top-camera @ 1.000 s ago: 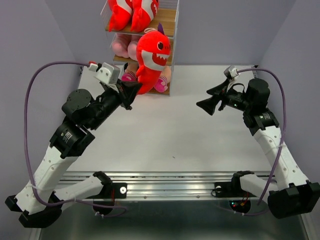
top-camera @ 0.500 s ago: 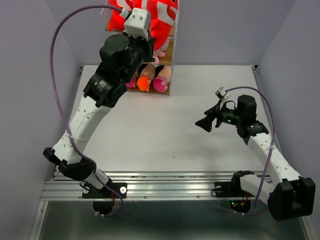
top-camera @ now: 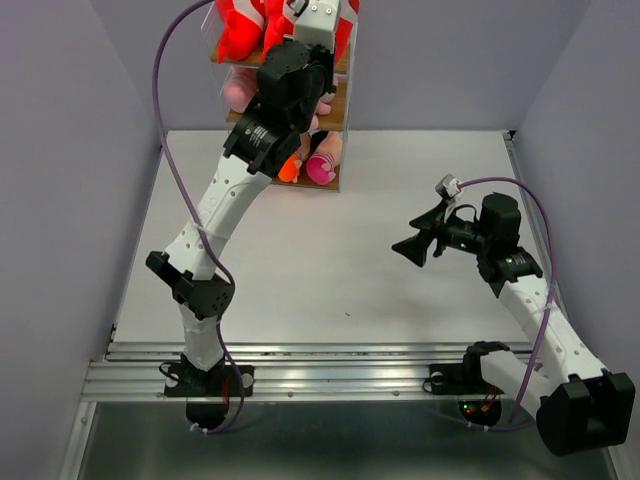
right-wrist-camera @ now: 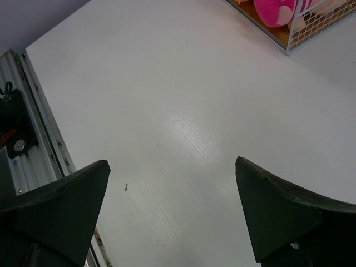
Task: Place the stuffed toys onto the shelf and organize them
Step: Place the stuffed toy onto shelf
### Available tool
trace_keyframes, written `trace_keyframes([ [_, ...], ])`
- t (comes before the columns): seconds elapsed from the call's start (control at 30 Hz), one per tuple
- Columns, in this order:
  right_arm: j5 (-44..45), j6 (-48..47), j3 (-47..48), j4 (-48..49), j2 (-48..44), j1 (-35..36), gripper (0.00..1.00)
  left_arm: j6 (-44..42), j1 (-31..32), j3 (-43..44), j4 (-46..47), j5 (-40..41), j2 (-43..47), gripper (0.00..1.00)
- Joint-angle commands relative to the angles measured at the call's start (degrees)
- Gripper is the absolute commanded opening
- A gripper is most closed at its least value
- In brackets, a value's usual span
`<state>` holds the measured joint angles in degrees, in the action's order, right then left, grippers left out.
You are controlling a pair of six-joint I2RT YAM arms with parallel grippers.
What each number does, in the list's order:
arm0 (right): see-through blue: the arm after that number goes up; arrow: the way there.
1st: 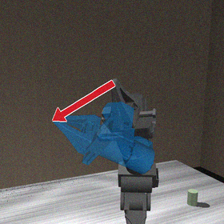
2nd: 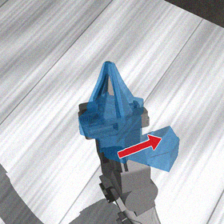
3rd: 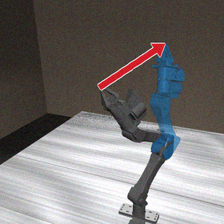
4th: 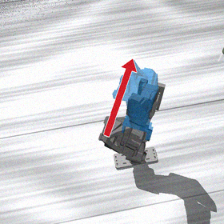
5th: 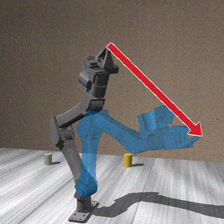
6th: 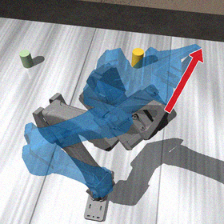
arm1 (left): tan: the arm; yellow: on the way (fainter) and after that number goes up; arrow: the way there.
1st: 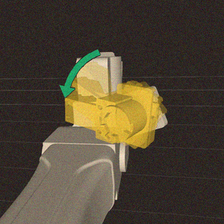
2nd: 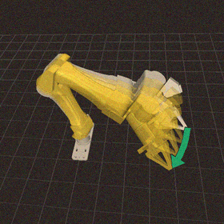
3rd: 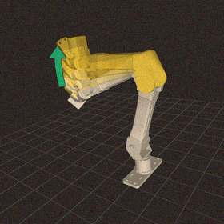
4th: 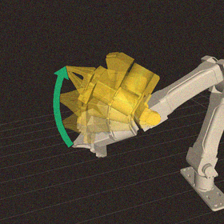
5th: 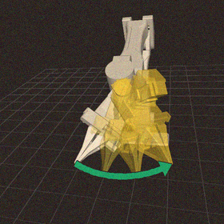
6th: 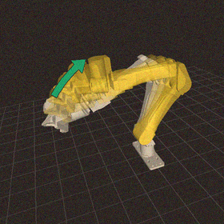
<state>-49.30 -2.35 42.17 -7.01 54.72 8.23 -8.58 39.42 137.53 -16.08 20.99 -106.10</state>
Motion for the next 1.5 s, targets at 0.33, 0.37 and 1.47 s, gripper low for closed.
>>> trace_keyframes([
  [0.33, -1.06, -0.29, -0.69, 3.75, -2.42, -1.2, 1.0, 1.54, -5.75, 7.05, 8.43, -4.9, -5.51, 0.0],
  [0.37, -0.98, -0.29, -0.69, 3.75, -2.42, -1.2, 1.0, 1.9, -5.76, 7.05, 8.52, -4.91, -5.78, 0.0],
  [1.47, -0.18, -0.55, -0.69, 3.75, -2.78, -1.73, 1.0, 10.16, -8.66, 6.25, 5.7, -15.28, -7.8, 0.09],
])
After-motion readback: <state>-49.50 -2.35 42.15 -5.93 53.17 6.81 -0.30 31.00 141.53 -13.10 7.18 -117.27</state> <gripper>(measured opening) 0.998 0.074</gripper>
